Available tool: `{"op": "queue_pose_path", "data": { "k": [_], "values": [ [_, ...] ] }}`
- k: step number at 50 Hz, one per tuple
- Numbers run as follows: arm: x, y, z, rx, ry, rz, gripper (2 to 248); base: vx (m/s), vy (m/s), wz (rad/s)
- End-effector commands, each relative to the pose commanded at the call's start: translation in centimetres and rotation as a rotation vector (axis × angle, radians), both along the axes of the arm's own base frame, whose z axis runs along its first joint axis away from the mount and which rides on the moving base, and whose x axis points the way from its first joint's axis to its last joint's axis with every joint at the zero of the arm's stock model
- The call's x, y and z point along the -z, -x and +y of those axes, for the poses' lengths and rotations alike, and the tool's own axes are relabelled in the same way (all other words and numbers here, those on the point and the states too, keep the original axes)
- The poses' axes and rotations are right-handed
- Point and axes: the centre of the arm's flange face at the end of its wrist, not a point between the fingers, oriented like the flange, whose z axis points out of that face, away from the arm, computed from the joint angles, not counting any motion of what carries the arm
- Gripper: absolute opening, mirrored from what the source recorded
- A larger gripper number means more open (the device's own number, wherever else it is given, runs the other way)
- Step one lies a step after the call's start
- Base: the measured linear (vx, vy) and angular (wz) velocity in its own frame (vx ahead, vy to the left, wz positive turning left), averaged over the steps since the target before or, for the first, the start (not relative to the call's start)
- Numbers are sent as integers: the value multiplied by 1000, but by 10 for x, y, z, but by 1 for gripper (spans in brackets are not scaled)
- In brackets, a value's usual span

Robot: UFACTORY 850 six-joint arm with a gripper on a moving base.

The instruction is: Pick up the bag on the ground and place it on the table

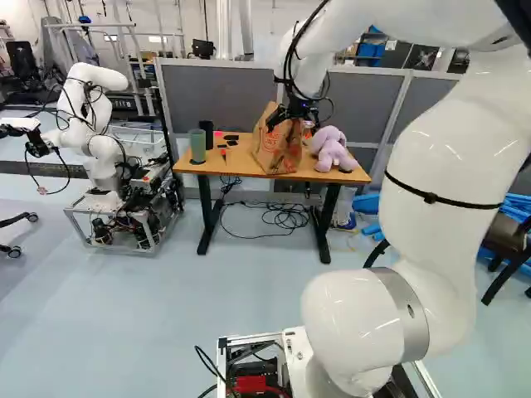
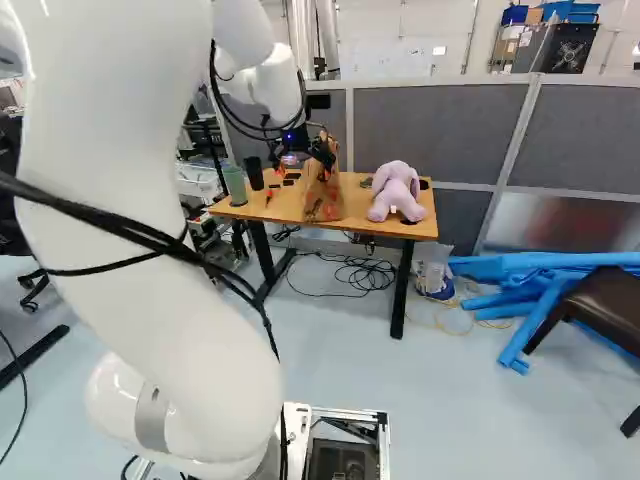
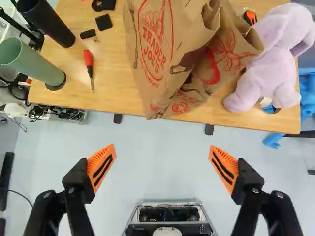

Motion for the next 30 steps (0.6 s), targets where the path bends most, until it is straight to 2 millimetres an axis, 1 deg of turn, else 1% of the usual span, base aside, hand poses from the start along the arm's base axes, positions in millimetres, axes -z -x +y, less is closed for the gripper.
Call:
{"op": "queue_pose_path", "data": {
  "k": [16,30],
  "values": [
    [39,31,2,-1,16,-115,247,0,0,0],
    [72,63,5,-4,29,-217,247,0,0,0]
  ]
}}
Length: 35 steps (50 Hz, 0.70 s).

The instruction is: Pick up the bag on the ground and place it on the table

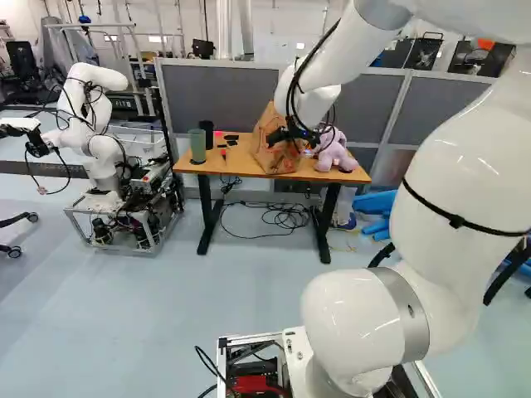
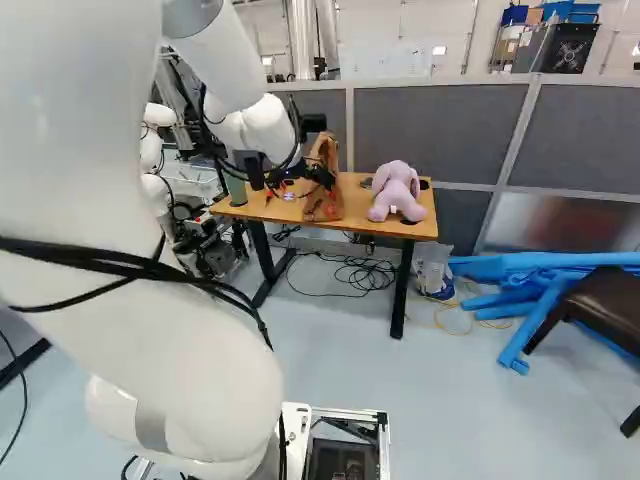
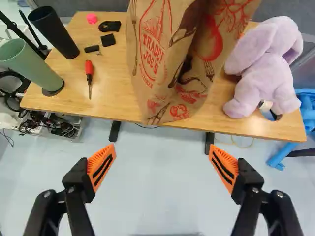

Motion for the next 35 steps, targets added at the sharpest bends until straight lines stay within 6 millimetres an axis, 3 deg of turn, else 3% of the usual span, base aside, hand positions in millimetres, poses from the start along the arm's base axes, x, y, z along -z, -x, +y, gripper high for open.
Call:
{"op": "queue_pose_path", "data": {
  "k": [35],
  "values": [
    [68,84,5,-14,22,-220,247,0,0,0]
  ]
}}
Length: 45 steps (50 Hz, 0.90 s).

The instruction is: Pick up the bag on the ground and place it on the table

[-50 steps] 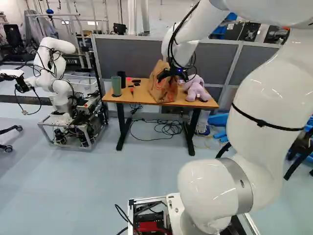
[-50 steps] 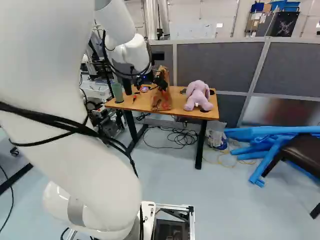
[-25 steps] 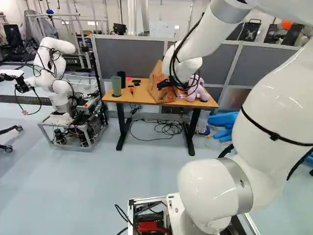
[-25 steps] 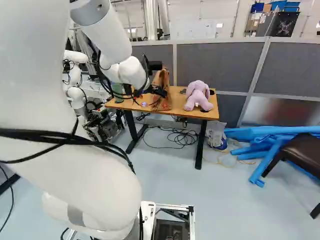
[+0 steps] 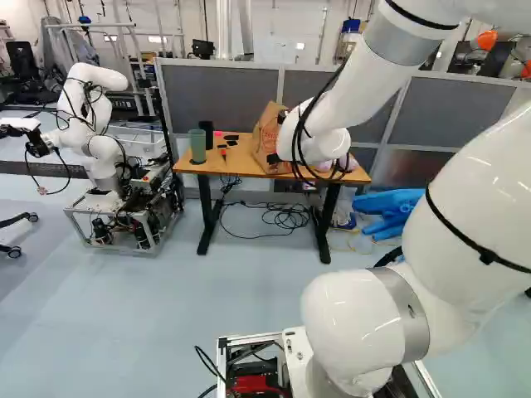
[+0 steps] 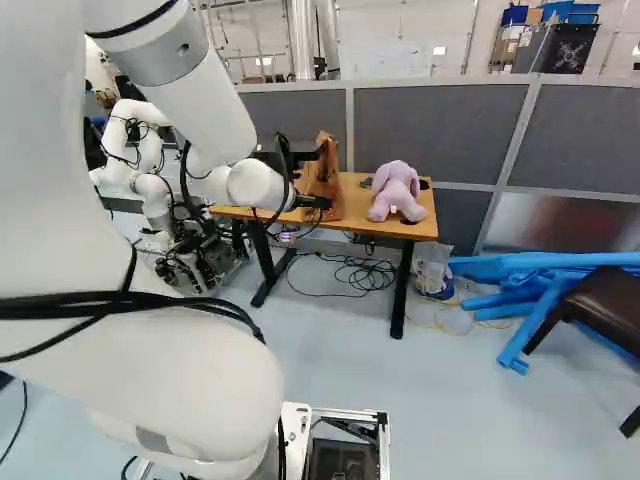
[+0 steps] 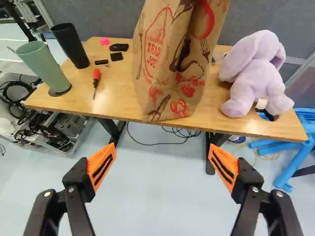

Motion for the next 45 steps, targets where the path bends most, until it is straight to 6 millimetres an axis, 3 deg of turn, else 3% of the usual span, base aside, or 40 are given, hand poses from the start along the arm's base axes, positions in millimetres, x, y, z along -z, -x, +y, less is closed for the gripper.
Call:
{"op": "queue_pose_path", "data": {
  "k": [45],
  "values": [
    [50,82,4,-18,10,-180,247,0,0,0]
  ]
}}
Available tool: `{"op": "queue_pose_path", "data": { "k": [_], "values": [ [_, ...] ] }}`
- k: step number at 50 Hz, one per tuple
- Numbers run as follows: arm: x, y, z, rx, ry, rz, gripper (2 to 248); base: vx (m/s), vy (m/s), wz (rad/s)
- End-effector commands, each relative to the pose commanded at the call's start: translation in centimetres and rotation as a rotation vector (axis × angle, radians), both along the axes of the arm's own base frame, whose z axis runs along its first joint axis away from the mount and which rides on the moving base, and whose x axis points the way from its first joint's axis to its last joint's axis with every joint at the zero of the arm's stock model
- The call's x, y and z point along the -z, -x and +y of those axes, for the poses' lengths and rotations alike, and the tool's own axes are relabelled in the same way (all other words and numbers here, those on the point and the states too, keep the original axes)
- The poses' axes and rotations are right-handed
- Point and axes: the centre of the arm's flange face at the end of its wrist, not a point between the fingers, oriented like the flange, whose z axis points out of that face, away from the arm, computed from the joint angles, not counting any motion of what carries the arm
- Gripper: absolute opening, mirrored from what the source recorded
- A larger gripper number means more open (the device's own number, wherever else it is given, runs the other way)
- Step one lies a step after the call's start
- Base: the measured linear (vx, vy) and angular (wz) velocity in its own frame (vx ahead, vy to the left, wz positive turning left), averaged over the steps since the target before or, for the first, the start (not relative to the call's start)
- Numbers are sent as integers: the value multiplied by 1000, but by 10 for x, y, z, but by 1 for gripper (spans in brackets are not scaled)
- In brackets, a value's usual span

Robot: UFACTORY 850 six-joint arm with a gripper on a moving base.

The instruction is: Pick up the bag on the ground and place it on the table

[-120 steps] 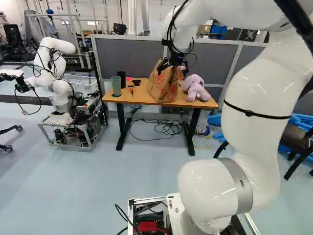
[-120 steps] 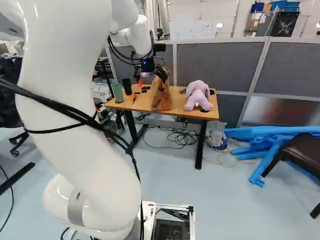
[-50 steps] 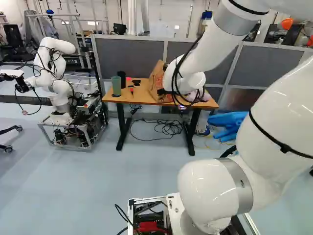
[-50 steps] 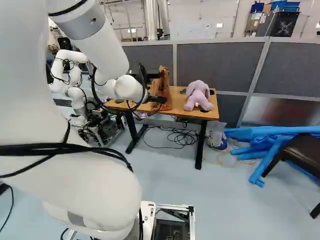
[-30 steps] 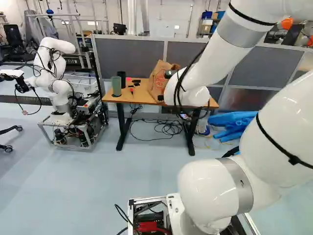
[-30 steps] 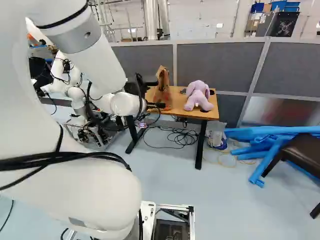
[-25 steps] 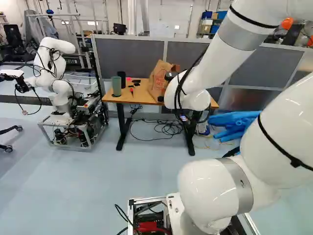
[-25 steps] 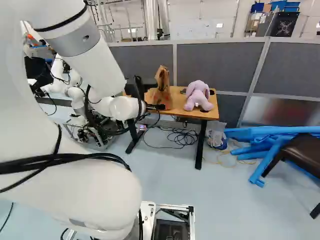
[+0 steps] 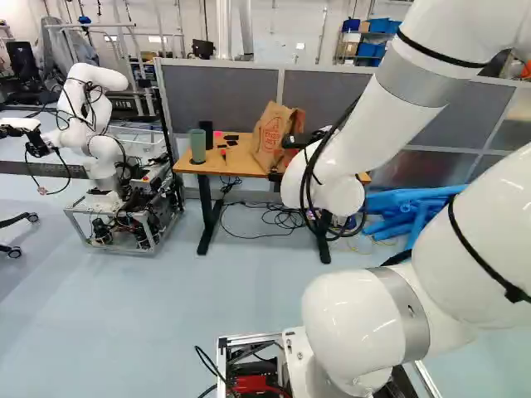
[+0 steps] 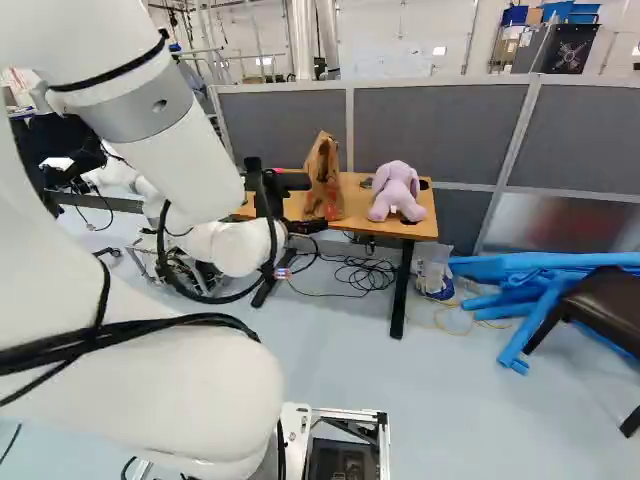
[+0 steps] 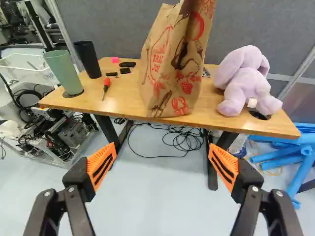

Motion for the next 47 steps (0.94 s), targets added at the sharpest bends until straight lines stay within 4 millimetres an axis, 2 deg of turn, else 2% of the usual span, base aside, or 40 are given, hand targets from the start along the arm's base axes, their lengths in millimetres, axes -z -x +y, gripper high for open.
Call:
{"op": "queue_pose_path", "data": {
  "k": [24,47],
  "values": [
    [12,23,1,-5,1,-48,247,0,0,0],
    [16,31,1,-7,2,-62,247,0,0,0]
  ]
}}
